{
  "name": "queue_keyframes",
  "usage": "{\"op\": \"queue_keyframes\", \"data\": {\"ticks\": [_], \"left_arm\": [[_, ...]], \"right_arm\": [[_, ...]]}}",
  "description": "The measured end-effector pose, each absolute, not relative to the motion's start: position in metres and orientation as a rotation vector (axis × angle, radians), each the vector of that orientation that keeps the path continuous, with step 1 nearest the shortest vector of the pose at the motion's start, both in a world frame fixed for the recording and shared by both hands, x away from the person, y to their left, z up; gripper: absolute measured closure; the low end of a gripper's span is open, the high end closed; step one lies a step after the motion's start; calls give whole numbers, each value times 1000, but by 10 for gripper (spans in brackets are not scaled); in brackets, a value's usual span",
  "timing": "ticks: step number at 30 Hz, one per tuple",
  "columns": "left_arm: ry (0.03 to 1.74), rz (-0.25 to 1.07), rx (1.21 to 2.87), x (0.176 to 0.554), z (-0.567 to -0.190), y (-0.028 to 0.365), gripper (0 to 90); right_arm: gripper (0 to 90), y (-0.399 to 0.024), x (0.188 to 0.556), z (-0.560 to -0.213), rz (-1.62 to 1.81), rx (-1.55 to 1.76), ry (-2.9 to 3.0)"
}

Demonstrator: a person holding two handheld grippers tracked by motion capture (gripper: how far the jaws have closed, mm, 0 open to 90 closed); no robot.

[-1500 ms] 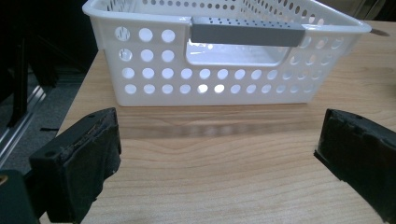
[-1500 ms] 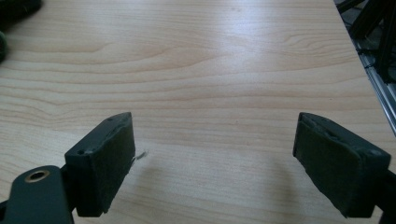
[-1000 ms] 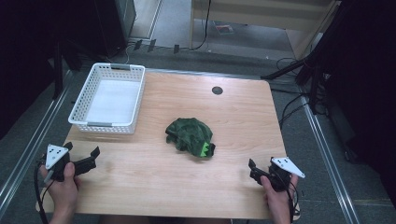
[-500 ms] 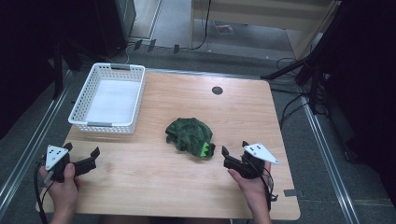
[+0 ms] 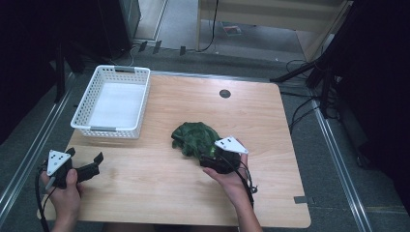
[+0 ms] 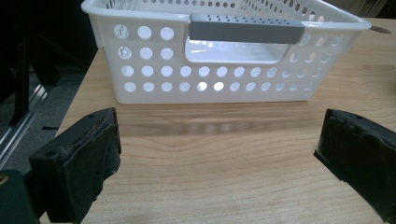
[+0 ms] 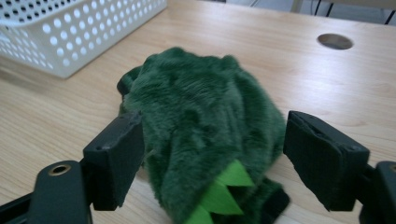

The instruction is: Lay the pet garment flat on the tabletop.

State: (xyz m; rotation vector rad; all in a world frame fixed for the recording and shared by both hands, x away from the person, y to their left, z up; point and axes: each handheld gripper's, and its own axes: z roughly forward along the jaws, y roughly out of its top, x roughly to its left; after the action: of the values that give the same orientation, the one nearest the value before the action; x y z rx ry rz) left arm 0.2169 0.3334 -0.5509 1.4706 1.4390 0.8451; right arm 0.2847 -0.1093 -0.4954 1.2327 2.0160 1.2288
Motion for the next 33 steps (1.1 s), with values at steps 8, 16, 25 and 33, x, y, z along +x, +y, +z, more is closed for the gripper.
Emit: {"op": "queue_keyframes", "data": {"ticks": [8,16,25,33], "left_arm": [[1440,846,1477,217,-551,333,0],[1450,846,1453,217,-551,334,0],[1360,857,1570,219,-537,303,0],[1226,725,1593,220,-512,247,0]], "right_arm": [[112,-77,306,-517,1086,1247,2112],[225,-61,318,-547,886,1229,2186],[740,-72,316,-545,976,1224,2115],[789,-81,296,-518,1093,1201,2070]]}}
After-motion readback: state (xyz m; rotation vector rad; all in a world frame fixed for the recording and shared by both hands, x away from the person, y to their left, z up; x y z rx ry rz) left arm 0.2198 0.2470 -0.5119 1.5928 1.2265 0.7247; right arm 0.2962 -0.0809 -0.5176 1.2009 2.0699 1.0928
